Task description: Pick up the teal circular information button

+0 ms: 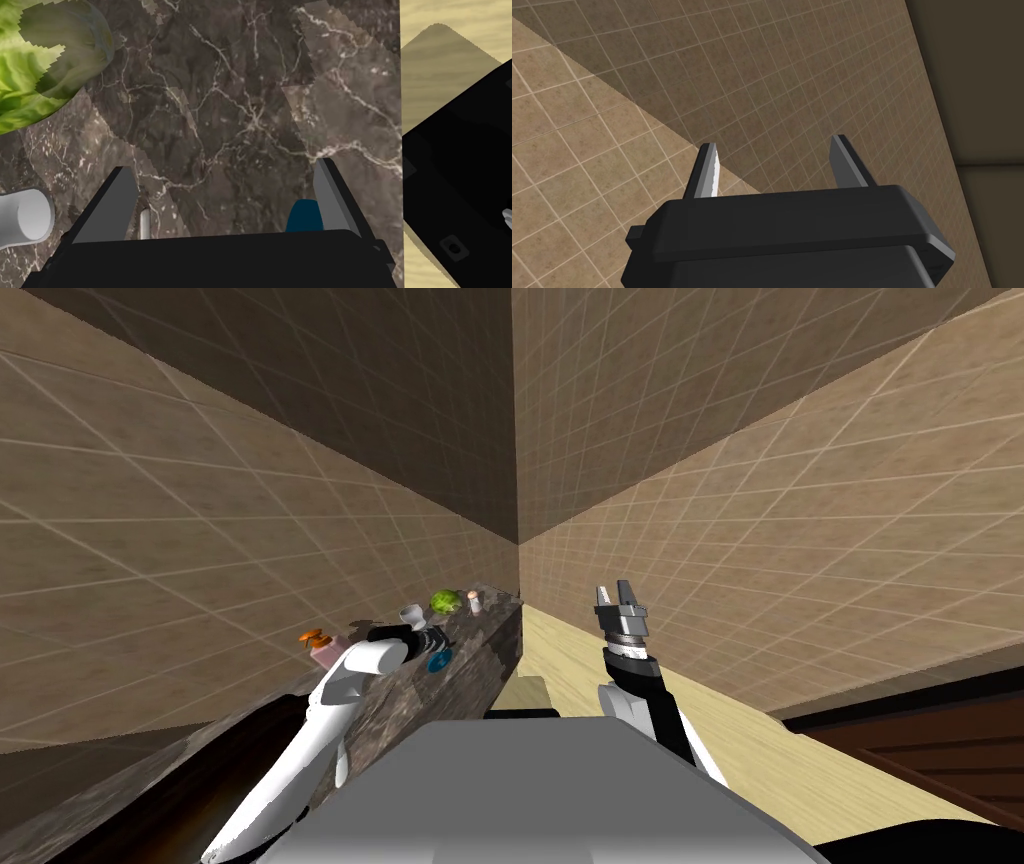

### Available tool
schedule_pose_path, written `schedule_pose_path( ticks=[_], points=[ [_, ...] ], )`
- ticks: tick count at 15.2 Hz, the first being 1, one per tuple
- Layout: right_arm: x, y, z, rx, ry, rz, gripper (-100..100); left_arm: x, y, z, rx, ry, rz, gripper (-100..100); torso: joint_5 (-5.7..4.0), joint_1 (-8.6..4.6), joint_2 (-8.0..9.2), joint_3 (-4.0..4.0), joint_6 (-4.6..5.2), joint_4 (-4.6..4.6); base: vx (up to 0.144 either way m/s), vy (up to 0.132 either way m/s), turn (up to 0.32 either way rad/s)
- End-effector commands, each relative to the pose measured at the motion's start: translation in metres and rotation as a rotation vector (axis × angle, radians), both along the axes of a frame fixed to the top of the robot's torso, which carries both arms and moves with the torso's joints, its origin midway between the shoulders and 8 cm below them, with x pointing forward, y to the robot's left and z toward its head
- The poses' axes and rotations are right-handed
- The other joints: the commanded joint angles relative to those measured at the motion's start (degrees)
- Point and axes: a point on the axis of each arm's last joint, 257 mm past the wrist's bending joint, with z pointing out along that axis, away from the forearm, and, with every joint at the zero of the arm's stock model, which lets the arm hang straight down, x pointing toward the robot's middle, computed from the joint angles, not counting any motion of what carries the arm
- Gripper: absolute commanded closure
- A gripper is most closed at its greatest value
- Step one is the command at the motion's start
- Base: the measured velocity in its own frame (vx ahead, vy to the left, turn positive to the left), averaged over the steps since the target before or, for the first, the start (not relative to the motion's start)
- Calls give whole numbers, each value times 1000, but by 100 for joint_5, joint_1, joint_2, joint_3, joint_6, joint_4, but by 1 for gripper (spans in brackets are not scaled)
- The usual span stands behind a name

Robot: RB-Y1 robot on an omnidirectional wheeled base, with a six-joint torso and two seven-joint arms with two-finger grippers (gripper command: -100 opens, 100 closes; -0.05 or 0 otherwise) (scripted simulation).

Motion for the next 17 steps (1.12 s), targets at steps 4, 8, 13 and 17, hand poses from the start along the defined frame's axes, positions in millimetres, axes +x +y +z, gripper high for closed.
schedule_pose_path(
  ticks=[4, 8, 13, 17],
  points=[
    [0, 0, 0, 0, 0, 0, 0, -16, 5, -11, -26, 106, 28, -100, 0, 3, 4, 3, -1, 1, -29, 28, -94],
    [0, 0, 0, 0, 0, 0, 0, -26, 8, -16, -42, 171, 48, -100, 0, -1, -1, -1, 0, 0, -16, 20, -66],
    [0, 0, 0, 0, 0, 0, 0, -41, 14, -19, -71, 270, 86, -100, 0, 0, 0, 0, -1, 0, -24, 25, -89],
    [0, 0, 0, 0, 0, 0, 0, -52, 17, -22, -79, 331, 104, -100, 1, 1, 0, 0, -1, 0, -22, 24, -72]
  ],
)
